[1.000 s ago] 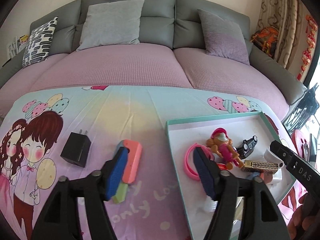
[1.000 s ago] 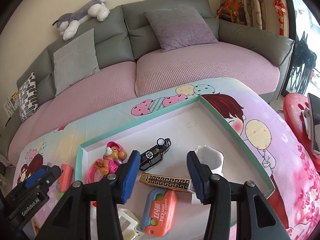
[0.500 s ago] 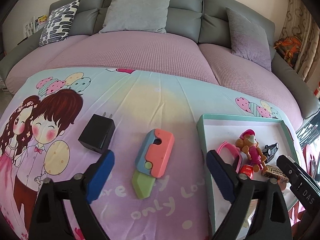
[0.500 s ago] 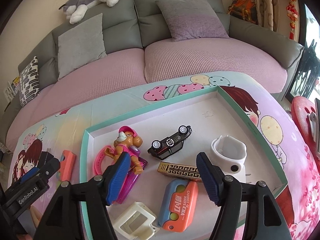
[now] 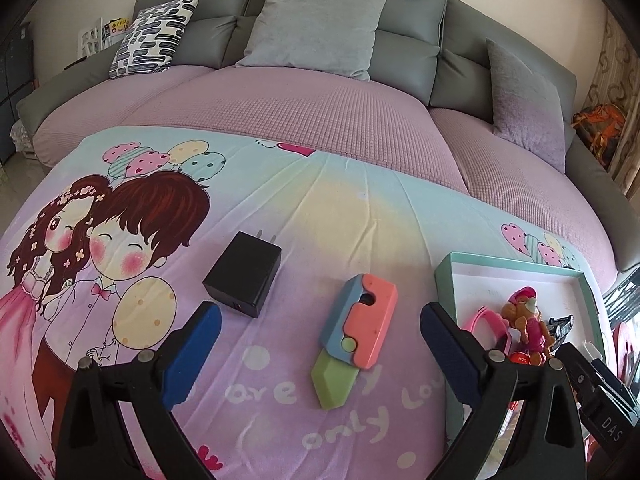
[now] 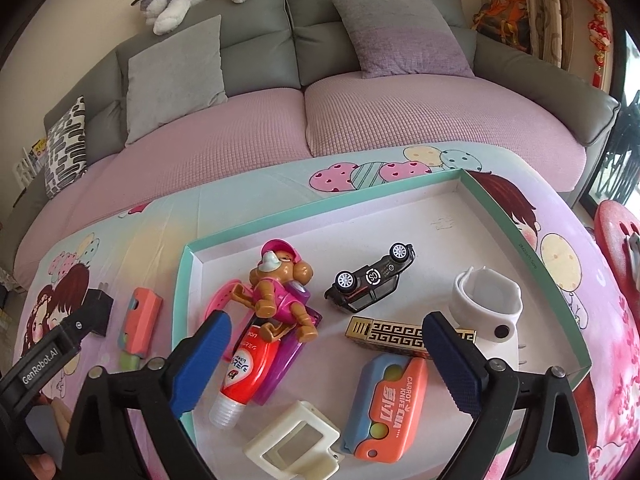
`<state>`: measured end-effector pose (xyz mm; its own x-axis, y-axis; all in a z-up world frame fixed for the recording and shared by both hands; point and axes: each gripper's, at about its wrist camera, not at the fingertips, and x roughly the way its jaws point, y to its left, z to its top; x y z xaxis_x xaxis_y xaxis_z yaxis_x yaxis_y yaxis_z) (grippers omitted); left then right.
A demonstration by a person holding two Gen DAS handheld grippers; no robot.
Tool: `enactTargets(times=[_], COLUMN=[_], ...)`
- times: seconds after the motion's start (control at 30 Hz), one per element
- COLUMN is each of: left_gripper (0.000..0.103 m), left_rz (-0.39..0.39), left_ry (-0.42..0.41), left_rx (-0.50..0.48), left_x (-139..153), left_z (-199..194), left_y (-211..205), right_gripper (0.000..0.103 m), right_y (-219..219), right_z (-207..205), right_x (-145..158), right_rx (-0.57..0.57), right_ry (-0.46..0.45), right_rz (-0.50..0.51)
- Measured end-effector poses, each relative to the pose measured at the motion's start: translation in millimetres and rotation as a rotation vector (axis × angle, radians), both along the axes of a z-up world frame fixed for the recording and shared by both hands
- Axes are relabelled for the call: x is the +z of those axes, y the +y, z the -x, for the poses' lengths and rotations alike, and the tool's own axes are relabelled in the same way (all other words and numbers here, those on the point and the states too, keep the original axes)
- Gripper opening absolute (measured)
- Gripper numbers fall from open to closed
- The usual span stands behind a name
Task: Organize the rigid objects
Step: 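Move both tools back from the tray toward the remaining objects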
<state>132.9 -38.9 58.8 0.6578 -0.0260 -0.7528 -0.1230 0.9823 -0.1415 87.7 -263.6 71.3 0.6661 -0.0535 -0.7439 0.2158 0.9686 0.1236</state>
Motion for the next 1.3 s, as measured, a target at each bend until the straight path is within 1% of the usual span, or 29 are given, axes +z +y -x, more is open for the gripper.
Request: enactTargets(times=[0.23,0.37,0.47,0.57,0.73,0.87,0.97,1.0,1.07,1.17,1.3], left_gripper=[0.100,0.100,0.100,0.100,0.100,0.100,0.100,0.100,0.100,0.100,0.100], left_rz=[0.016,0.035,0.055,0.054,0.066,0.105,0.126,0.128,0.136,0.147,0.153], left_ry=[0.003,0.002,0.009,0.027,0.038,0.016,0.002,0.001,-0.002,-0.003,0.009], left_rx=[0.038,0.074,0.113,0.157,0.196,0.197,0.174,0.167,0.153,0.126,0.091], left_x=[-3,-4,-6,-10,-16,-19,-21,-22,-24,-27,-32], left_z=[0,1,2,3,4,-2,-8,-10,-13,-17,-24], left_y=[17,35,53,70,92,102,104,104,103,101,96], right_gripper=[0.101,0.101,0.101,0.101,0.101,0.101,0.101,0.100,0.094,0.093,0.091], right_y=[13,21,34,55,93,117,129,132,135,139,143], right_z=[-3,-3,-4,-6,-10,-14,-18,-20,-26,-34,-39], right_x=[-2,2,5,7,7,5,1,-2,-8,-16,-20], right_rx=[0.026,0.045,0.083,0.140,0.240,0.303,0.331,0.337,0.341,0.345,0.357], right_ry=[0.005,-0.017,-0.041,-0.058,-0.070,-0.080,-0.079,-0.075,-0.054,-0.022,-0.011], right_rz=[0.016,0.012,-0.005,-0.014,-0.011,-0.038,-0.037,-0.040,-0.049,-0.055,-0.045])
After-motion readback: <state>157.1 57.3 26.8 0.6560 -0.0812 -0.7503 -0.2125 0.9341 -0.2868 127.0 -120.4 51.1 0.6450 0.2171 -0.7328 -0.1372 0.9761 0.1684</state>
